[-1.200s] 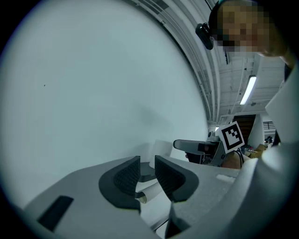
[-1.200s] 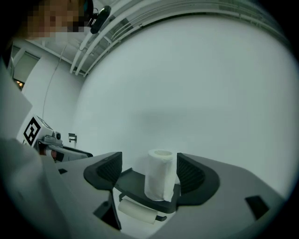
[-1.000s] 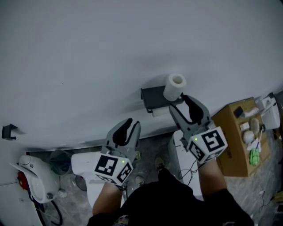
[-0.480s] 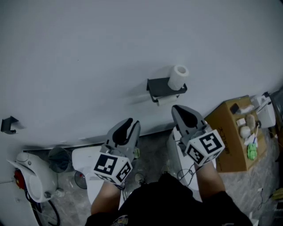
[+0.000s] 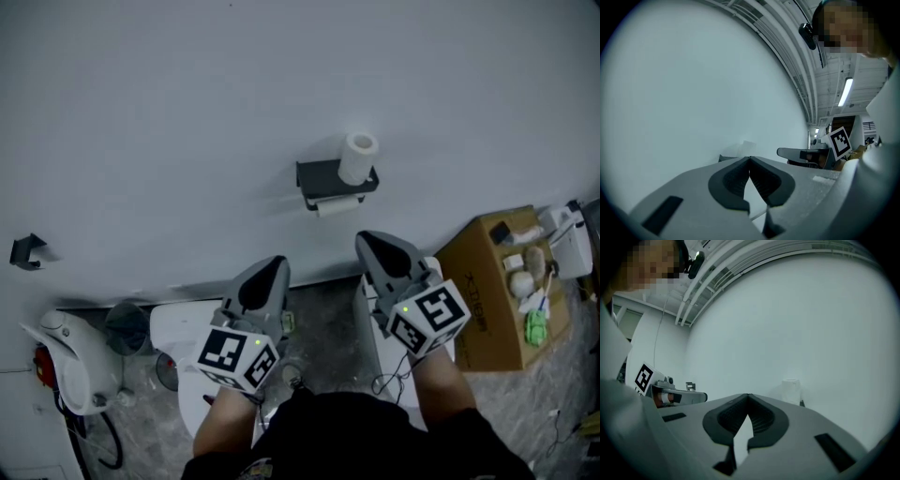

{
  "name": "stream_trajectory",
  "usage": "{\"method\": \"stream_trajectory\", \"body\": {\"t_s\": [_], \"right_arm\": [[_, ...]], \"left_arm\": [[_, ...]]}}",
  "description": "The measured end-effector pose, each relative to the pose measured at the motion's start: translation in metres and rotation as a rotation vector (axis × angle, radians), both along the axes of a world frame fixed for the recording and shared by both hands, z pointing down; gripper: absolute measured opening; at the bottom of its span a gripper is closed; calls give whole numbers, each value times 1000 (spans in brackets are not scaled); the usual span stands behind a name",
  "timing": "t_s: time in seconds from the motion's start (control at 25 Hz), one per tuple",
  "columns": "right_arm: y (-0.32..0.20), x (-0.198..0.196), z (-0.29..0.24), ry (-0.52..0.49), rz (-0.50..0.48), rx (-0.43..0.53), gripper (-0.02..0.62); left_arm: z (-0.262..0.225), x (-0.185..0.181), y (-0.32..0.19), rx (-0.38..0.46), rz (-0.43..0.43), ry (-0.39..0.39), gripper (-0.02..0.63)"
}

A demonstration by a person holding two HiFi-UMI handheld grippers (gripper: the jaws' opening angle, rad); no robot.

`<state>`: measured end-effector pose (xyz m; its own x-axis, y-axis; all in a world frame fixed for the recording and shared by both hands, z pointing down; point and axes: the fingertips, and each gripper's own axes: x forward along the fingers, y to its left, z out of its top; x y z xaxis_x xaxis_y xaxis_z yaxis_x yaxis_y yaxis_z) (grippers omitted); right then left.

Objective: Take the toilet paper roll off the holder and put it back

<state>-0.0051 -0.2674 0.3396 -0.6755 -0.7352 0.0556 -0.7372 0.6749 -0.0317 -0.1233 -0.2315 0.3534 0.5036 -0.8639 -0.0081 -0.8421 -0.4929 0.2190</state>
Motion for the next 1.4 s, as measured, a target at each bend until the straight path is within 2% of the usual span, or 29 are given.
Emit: {"method": "stream_trajectory", "body": {"t_s": [0.28, 0.6, 0.96, 1.4], "right_arm": [[21, 75, 10, -46, -61, -43, -2], [48, 102, 27, -102, -181, -81, -2], [82, 96, 40, -126, -224, -118, -2], [184, 26, 35, -69, -214, -109, -2]], "left_arm": [[0, 78, 29, -32, -55, -38, 5], [14, 113, 76, -92, -174, -95, 5], [22, 112, 115, -112, -211, -105, 5], [21, 37, 212, -84, -207, -45, 5]]}}
